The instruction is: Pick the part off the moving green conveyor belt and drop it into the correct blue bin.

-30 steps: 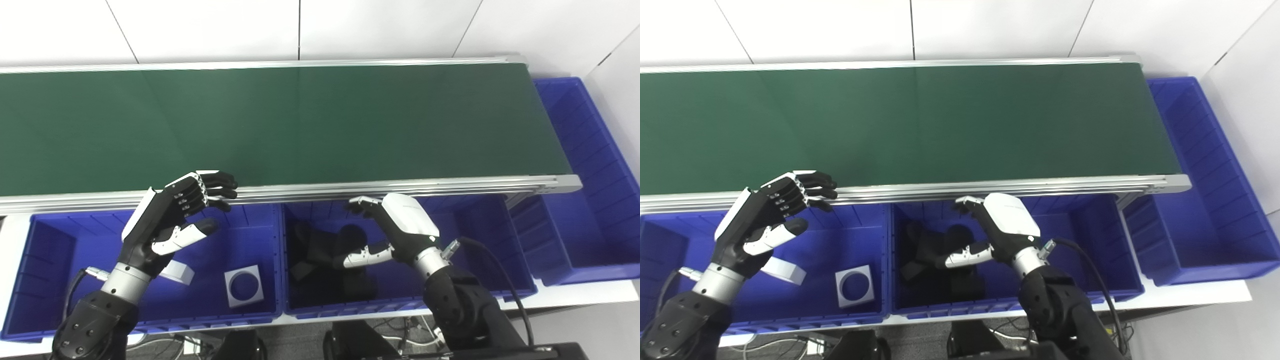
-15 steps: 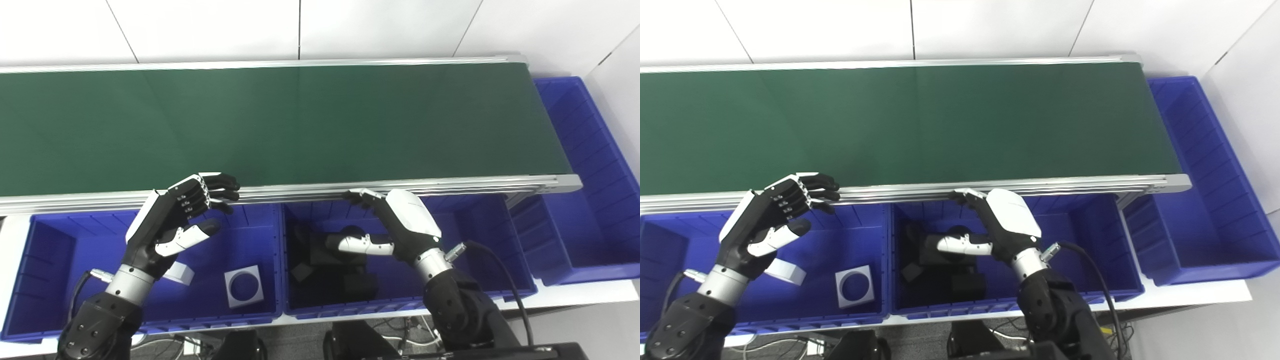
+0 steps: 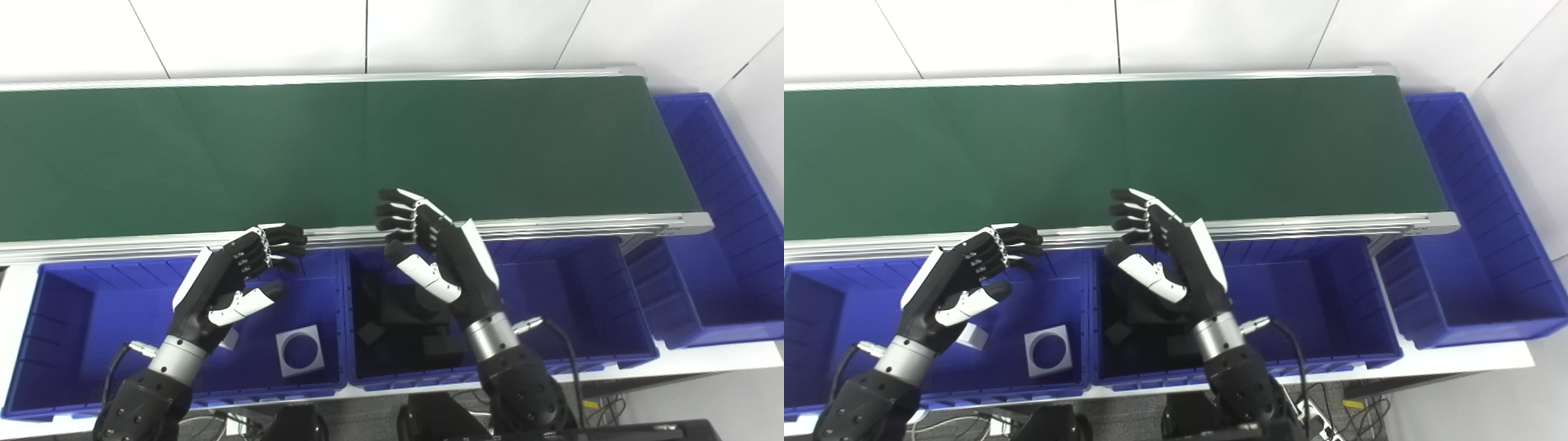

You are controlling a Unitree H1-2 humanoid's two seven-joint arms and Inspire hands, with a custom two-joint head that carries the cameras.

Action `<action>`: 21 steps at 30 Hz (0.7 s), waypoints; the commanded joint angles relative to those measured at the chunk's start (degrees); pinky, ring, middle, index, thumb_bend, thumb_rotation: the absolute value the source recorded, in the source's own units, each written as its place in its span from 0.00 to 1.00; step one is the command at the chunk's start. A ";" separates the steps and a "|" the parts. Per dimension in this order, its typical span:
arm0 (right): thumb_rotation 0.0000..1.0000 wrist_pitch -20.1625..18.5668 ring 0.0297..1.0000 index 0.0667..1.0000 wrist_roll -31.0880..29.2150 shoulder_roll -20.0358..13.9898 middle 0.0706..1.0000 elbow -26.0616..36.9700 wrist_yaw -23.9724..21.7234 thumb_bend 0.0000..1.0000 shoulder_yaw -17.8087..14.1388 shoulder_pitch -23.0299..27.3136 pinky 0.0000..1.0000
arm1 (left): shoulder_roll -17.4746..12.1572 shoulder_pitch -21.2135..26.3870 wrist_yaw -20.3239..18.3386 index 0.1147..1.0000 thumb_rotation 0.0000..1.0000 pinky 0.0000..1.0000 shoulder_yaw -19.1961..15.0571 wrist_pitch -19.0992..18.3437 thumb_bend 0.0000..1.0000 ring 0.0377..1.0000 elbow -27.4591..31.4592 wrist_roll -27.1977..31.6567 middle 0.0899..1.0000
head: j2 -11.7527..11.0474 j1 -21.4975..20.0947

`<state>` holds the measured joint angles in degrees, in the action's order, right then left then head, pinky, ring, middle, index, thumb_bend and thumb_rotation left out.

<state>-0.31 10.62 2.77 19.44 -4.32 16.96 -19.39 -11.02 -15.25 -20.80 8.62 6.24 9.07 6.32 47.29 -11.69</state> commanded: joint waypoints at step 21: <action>0.58 7.20 0.81 0.87 2.07 -8.93 0.83 -9.83 -3.57 0.86 1.65 4.16 0.75 | 2.72 -0.92 2.85 0.77 0.53 0.63 1.26 5.72 0.85 0.75 -2.11 -3.82 0.77 | -3.84 9.35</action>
<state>4.85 12.54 -6.13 9.17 -7.85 18.66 -15.94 -8.66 -16.06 -18.81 9.55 10.12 6.22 2.88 43.42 -2.55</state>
